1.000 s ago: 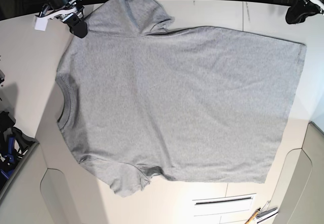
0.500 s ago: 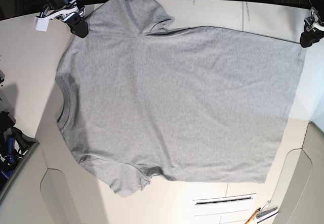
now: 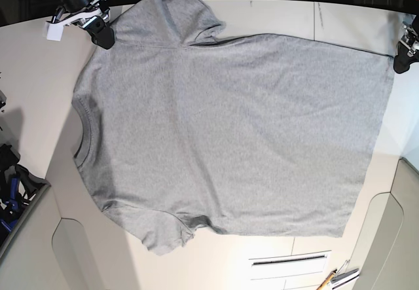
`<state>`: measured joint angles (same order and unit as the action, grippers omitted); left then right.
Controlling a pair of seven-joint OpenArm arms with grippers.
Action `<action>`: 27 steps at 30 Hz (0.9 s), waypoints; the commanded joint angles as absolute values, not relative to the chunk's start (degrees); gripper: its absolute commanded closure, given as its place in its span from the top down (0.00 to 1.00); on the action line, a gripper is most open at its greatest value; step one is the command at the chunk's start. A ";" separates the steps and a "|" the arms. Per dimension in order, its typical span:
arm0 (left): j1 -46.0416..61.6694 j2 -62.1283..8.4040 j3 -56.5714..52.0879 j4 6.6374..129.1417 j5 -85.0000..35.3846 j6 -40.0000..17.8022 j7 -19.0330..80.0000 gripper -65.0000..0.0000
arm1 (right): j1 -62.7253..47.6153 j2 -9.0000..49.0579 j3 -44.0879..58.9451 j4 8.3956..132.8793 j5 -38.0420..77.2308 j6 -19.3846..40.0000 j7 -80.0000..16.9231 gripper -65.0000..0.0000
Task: Fold the T-shirt properly
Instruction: 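Lower both grippers to the shirt's side edge and pinch its corners, then lift the pinched side edge and pull it toward the robot with both grippers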
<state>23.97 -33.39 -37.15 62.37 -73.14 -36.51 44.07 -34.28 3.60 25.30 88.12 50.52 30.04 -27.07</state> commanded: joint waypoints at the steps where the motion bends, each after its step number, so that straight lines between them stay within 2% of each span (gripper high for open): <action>1: 24.08 -34.44 -36.27 62.67 -72.18 -36.25 45.39 0.51 | -34.63 3.66 25.36 88.64 50.13 29.85 -27.42 0.00; 8: 23.97 -34.44 -32.05 62.67 -71.96 -36.25 45.71 0.50 | -34.61 3.66 25.36 88.66 50.13 29.85 -27.40 0.00; 10: 23.97 -34.46 -32.40 62.67 -71.99 -36.27 45.65 0.36 | -34.63 3.68 25.36 88.66 50.13 29.85 -27.42 0.00; 13: 23.97 -34.46 -33.78 62.67 -71.99 -37.36 45.43 0.00 | -34.63 3.66 25.36 88.71 50.17 30.28 -27.46 0.00; 17: 24.14 -34.46 -36.38 62.70 -71.99 -37.36 45.74 0.00 | -34.68 3.66 25.39 88.82 50.15 31.79 -27.79 0.00; 20: 24.62 -34.44 -38.96 62.74 -72.73 -40.00 47.07 0.00 | -35.70 3.73 25.65 89.45 50.15 31.79 -29.26 0.00; 27: 30.46 -34.44 -42.24 66.43 -79.37 -40.00 51.33 0.00 | -40.25 3.84 29.43 93.91 53.19 31.81 -31.90 0.00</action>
<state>30.37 -33.04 -41.67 65.56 -78.04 -39.46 51.77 -39.72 3.60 29.06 93.01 52.16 31.18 -32.75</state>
